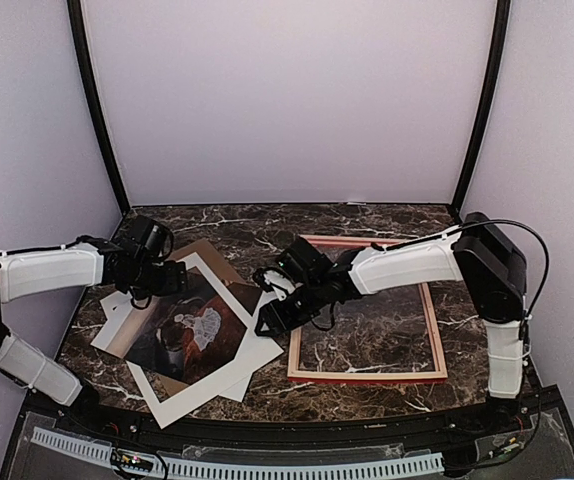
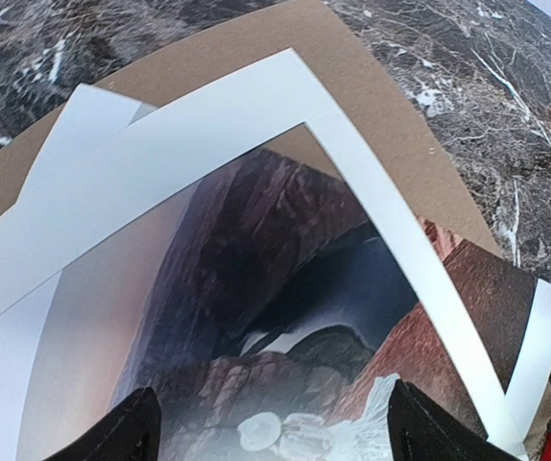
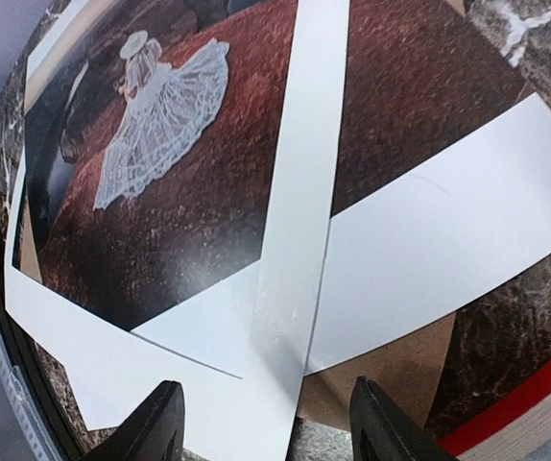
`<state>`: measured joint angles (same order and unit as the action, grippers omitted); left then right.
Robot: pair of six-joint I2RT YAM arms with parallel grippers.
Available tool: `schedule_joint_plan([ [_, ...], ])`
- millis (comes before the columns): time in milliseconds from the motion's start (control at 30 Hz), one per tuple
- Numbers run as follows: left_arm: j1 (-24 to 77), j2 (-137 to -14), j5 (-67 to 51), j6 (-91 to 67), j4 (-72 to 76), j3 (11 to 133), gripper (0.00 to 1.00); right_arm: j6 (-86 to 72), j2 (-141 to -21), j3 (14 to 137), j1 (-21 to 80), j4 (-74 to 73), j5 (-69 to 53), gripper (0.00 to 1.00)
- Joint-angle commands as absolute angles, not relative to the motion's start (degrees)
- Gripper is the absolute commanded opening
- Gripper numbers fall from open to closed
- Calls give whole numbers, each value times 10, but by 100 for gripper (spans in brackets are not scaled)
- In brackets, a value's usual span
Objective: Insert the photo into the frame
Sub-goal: Pick up the mat board from the photo.
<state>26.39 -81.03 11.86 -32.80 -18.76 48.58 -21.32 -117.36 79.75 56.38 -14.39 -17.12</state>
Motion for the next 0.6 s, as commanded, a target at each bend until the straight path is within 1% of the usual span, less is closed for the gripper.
schedule_joint_plan([
  [0,260,-752,108,-356,-219,450,84,-240,-1180,817,575,-208,-168,57],
  [233,260,-743,66,-379,-189,408,83,-263,-1177,815,584,-241,-166,53],
  [567,262,-730,38,-392,-135,346,82,-307,-1196,787,590,-213,-187,49],
])
